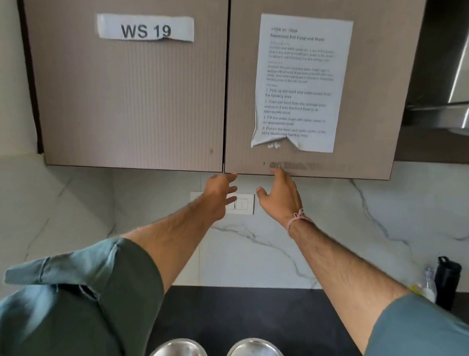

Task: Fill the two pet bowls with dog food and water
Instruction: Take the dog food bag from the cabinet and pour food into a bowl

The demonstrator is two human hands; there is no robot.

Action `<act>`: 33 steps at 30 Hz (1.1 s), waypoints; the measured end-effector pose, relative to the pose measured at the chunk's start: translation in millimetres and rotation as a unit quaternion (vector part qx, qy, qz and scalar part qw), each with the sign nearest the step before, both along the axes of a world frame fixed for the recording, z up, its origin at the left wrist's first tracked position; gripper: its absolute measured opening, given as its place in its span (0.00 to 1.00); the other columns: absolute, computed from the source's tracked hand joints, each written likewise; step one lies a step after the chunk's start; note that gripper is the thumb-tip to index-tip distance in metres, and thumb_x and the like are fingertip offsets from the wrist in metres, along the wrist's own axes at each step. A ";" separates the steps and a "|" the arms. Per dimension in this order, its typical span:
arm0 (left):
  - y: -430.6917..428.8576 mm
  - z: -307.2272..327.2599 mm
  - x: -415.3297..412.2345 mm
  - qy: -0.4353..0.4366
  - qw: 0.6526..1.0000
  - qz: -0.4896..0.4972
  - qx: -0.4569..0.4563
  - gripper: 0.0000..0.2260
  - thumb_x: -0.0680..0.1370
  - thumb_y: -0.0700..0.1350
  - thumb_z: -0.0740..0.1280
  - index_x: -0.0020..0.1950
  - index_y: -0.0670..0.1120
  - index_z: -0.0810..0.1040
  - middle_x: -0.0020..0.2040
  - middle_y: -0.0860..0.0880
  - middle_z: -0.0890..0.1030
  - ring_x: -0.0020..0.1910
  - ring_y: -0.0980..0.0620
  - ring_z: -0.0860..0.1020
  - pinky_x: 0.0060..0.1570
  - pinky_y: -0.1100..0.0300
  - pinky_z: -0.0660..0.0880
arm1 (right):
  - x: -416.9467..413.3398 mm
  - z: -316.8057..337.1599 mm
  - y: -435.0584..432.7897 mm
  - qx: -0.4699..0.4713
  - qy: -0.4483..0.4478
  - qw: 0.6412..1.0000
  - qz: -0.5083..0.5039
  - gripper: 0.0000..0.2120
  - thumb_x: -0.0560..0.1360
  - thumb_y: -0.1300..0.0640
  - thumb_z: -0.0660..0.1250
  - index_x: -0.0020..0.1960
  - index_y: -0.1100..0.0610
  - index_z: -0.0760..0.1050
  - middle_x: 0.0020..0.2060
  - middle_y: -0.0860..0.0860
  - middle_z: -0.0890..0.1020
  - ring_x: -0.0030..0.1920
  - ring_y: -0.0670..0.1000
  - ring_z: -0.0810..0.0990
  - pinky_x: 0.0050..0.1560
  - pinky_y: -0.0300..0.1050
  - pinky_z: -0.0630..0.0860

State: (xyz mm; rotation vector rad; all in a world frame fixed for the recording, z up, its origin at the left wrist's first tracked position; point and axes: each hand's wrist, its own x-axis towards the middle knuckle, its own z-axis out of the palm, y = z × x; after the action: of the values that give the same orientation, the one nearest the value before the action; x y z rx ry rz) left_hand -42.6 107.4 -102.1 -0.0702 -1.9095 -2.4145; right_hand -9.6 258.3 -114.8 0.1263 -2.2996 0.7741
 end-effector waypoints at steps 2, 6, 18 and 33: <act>2.0 7.0 1.9 -0.017 0.997 -0.016 0.067 0.09 0.83 0.35 0.58 0.59 0.39 0.76 0.59 0.47 0.78 0.66 0.44 0.78 0.68 0.45 0.75 | -0.6 11.1 -8.4 0.016 0.006 1.000 0.008 0.27 0.79 0.54 0.68 0.75 0.59 0.65 0.72 0.57 0.72 0.71 0.60 0.72 0.64 0.51 0.74; 6.2 11.0 4.8 -0.029 0.989 -0.031 0.143 0.11 0.82 0.32 0.58 0.61 0.37 0.75 0.57 0.44 0.77 0.61 0.45 0.80 0.66 0.45 0.77 | 1.4 26.4 -23.0 0.059 0.002 0.998 0.020 0.29 0.79 0.56 0.68 0.77 0.60 0.64 0.75 0.57 0.70 0.75 0.57 0.67 0.69 0.54 0.72; -5.8 4.1 24.3 -0.052 0.973 -0.083 0.207 0.18 0.86 0.55 0.58 0.45 0.44 0.76 0.38 0.48 0.81 0.43 0.49 0.79 0.43 0.51 0.78 | 34.0 21.5 -56.9 0.121 0.031 0.991 -0.044 0.22 0.78 0.54 0.68 0.69 0.61 0.71 0.77 0.56 0.65 0.74 0.61 0.65 0.59 0.57 0.78; 54.3 -5.3 157.3 -0.023 0.978 -0.060 0.198 0.14 0.83 0.47 0.58 0.48 0.42 0.79 0.45 0.43 0.83 0.49 0.46 0.81 0.56 0.50 0.79 | 153.3 19.0 -27.0 0.037 0.166 0.982 -0.085 0.41 0.75 0.46 0.70 0.81 0.60 0.57 0.81 0.62 0.58 0.77 0.63 0.63 0.72 0.59 0.70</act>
State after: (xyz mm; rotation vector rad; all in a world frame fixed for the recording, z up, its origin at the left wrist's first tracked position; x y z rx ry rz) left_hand 114.6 161.7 -107.3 -0.1117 -1.4403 -2.8488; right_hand 143.7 231.3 -95.9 0.0841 -1.9922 0.5366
